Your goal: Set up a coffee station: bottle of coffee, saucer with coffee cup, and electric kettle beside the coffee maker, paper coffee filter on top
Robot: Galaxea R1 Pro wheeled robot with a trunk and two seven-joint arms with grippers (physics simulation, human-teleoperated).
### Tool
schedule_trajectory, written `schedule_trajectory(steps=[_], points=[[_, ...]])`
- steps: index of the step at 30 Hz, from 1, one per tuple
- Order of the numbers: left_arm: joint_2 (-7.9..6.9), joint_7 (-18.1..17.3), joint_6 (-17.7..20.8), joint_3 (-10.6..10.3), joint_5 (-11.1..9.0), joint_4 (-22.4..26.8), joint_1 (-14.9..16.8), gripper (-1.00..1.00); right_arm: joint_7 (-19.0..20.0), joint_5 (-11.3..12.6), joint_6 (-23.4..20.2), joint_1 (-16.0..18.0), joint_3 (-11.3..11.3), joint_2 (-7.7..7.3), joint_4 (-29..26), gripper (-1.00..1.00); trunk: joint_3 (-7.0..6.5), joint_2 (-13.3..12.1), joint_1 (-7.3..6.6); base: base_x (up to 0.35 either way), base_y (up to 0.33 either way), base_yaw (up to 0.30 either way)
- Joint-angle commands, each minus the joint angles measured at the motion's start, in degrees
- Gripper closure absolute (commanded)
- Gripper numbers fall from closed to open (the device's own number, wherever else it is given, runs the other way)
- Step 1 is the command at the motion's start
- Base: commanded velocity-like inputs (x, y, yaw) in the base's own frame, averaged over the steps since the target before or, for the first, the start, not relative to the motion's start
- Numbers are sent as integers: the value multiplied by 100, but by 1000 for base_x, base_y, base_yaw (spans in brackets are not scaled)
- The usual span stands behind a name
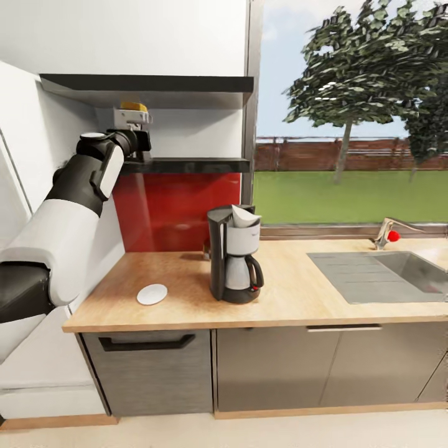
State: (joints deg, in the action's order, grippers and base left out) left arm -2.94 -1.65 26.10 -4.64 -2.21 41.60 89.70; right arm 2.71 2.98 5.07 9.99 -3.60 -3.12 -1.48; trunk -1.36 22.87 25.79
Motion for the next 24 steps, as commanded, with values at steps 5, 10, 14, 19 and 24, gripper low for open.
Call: schedule_trajectory(steps=[5, 10, 14, 19, 24], points=[[-191, -509, 61, 16, -12, 863, -633, 100, 16, 35, 21, 3, -36, 10, 0, -100, 2, 5, -1, -64, 0, 0], [-238, -640, 431, 24, -24, 1910, -1250, 100, 13, 36, 21, 3, -36, 13, -1, -100, 2, 5, -1, -5, 0, 0], [-242, -895, 583, 30, -17, 2440, -1675, 100, 12, 36, 21, 3, -36, 13, -1, -100, 2, 5, -1, 0, 0, 0], [-256, -972, 597, 169, -20, 2589, -2046, 100, 16, 36, 21, 3, -36, 13, -6, -100, 2, 5, -1, 0, 0, 0], [-264, -1057, 598, 344, -9, 2604, -2120, 100, 16, 36, 21, 3, -36, 13, -17, -100, 2, 5, -1, 0, 0, 0]])
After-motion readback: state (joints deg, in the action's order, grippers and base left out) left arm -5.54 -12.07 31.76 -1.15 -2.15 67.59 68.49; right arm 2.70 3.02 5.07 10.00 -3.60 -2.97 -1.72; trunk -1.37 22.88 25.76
